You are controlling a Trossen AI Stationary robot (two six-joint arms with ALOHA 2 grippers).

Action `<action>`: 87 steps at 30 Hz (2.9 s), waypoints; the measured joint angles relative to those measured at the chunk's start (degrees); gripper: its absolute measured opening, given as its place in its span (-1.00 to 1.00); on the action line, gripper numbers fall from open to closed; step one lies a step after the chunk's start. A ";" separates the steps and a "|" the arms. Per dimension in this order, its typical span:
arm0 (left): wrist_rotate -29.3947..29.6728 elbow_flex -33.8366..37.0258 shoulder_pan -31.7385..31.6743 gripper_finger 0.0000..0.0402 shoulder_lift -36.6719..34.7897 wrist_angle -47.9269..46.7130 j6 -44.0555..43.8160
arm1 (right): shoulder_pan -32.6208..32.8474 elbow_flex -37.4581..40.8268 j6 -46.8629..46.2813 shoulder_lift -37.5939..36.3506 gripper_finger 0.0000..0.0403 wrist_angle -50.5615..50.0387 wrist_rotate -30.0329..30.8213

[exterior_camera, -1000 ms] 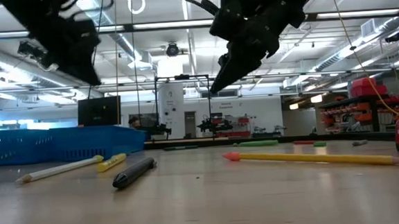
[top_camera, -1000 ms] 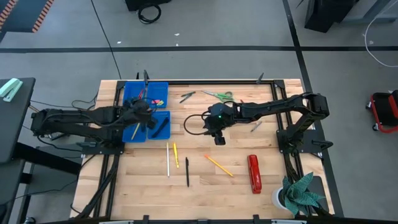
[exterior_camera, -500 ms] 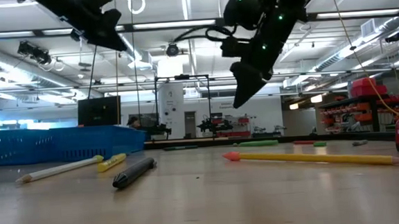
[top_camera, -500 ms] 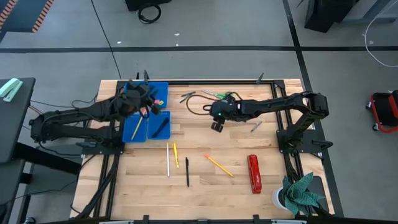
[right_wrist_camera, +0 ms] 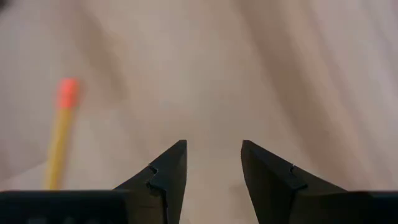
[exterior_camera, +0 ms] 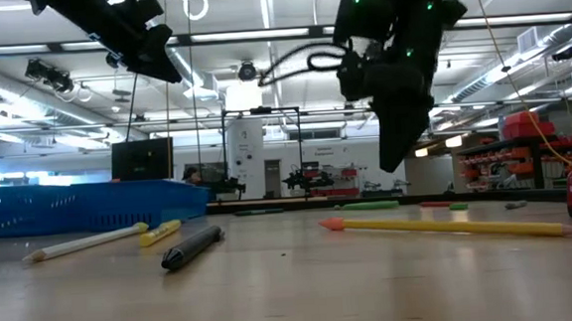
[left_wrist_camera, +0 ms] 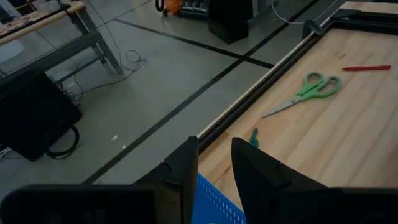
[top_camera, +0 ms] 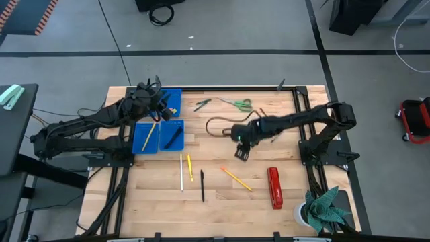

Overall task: Sort crayons/erasers/pens/pencils in bins
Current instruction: Put the yellow pencil into the bottom left blue bin

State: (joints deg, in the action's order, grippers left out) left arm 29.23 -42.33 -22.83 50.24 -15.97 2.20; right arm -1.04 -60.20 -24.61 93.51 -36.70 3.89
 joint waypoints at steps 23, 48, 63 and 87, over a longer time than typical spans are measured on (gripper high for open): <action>-1.44 1.07 3.37 -0.46 0.04 -5.35 -6.09 | 25.55 -5.51 -15.54 15.12 -0.34 3.66 8.64; -1.49 2.60 3.41 -0.47 0.07 -4.32 -5.40 | 22.14 -2.58 -5.94 14.13 -0.81 9.24 8.61; -1.50 2.62 3.51 -0.47 0.07 -2.96 -5.43 | 19.35 -2.69 8.55 9.29 -0.90 26.62 6.94; 0.45 2.62 16.24 -0.70 -0.56 6.66 1.95 | 8.38 -2.80 24.83 11.77 -0.67 33.29 0.76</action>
State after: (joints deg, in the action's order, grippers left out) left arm 29.69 -39.70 -6.59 49.68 -9.32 4.14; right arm 7.34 -63.00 0.22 105.29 -3.41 4.64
